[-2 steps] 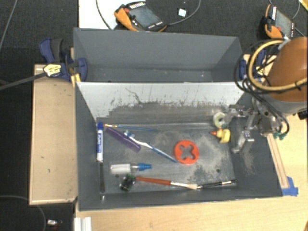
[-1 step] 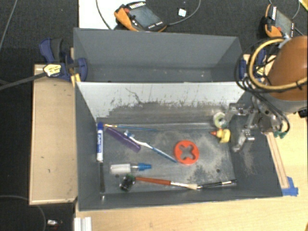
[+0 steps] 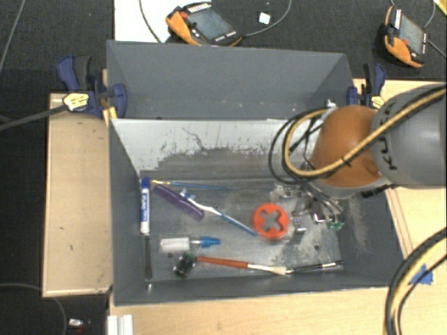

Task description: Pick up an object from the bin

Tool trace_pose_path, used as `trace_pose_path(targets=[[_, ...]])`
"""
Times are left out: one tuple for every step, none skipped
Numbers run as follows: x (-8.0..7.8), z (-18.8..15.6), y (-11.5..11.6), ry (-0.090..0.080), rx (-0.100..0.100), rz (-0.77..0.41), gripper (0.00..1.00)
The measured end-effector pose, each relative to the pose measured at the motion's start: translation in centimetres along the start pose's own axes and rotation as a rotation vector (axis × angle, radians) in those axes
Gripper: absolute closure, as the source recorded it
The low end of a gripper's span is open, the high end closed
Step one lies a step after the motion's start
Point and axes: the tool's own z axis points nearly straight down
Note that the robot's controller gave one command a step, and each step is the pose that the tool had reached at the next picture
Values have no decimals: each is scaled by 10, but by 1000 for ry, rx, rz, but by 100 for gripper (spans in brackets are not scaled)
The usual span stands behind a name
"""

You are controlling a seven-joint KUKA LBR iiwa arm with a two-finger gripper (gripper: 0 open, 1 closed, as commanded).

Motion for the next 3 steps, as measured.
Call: trace_pose_path(targets=[[0,-74,10,-14,4,73,0],[11,-12,32,3,-2,160,0],[16,18,13,-20,2,266,0]])
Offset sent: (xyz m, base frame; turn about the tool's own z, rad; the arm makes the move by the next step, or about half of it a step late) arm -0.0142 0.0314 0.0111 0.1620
